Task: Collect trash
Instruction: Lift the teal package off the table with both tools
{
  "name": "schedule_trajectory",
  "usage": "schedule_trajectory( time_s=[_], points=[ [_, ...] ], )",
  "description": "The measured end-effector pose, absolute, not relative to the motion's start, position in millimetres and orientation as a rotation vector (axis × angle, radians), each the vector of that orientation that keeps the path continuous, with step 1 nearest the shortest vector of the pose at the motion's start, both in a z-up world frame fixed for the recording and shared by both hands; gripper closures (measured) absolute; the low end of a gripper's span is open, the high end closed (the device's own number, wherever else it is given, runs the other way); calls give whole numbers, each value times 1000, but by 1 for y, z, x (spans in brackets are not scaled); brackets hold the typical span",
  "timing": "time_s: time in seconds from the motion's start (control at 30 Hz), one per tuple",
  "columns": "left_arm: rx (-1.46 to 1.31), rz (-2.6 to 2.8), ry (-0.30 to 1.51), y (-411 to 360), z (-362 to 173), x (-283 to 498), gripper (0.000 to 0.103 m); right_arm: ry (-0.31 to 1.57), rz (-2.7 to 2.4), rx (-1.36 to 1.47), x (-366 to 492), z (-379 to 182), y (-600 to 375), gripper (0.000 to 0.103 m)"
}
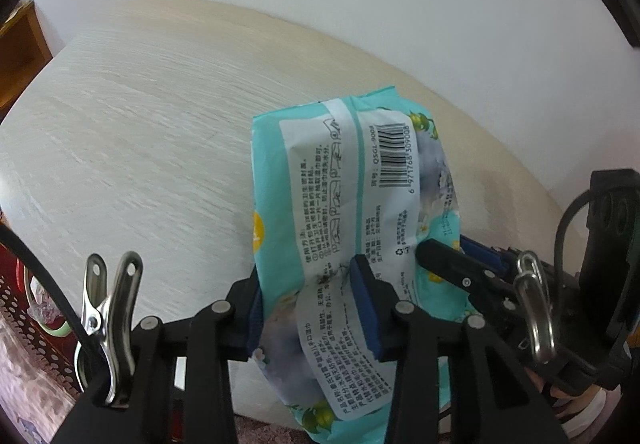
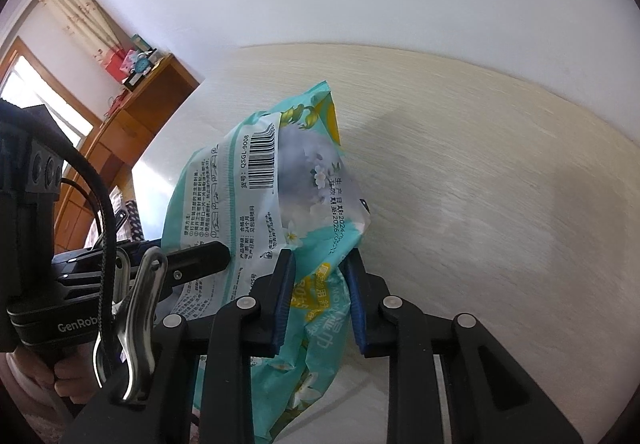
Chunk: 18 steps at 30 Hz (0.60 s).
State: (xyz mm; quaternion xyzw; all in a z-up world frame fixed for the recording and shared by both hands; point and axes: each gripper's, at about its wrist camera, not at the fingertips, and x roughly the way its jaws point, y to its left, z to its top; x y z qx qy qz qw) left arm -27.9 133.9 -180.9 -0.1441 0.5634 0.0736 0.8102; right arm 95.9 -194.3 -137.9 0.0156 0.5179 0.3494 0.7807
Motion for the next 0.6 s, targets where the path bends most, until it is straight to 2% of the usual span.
schedule_trajectory(
  time_s=[0.6],
  points=[
    [-305, 173, 1172, 143, -176, -51, 62, 1071, 791, -6, 62, -123, -164, 76]
  ],
)
